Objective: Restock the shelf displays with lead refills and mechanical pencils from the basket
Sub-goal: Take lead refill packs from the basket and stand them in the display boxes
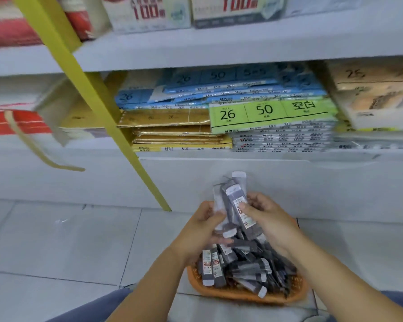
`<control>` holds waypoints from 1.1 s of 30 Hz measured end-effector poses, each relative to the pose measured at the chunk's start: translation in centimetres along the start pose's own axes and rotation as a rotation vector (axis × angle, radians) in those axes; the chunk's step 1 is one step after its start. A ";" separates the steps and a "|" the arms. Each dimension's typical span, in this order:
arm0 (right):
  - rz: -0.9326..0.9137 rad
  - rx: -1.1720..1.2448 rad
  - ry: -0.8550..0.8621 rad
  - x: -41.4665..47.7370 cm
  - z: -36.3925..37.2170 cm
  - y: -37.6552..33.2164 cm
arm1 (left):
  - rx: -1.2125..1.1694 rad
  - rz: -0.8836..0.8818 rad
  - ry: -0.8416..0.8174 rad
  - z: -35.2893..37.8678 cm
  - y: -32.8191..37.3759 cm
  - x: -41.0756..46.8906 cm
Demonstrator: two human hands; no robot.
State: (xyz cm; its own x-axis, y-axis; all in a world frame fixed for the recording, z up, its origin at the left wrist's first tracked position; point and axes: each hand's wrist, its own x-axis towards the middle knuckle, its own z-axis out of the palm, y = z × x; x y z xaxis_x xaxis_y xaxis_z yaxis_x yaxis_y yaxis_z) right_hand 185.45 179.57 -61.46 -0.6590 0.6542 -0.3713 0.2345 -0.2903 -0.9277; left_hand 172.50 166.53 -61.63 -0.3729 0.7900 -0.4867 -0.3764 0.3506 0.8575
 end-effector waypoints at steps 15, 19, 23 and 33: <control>-0.496 -0.083 -0.076 -7.7 3.4 -17.7 | -0.002 0.440 -0.055 3.2 15.2 -9.5; -0.574 -0.213 -0.068 -7.4 3.1 -22.1 | -0.084 0.490 -0.091 3.1 19.1 -10.0; -0.624 -0.233 -0.063 -6.2 2.7 -23.6 | -0.074 0.536 -0.034 2.9 20.1 -9.2; -0.667 -0.190 -0.083 -4.5 3.5 -24.5 | -0.180 0.627 0.066 2.8 20.5 -7.9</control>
State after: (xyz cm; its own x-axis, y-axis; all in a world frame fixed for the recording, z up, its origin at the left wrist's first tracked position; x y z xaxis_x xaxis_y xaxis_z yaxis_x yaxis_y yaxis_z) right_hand 180.22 181.29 -36.92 -0.7565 0.5923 0.2773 -0.1231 0.2874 -0.9499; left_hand 170.09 168.92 -39.72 -0.6167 0.7829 0.0820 -0.2051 -0.2604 0.9435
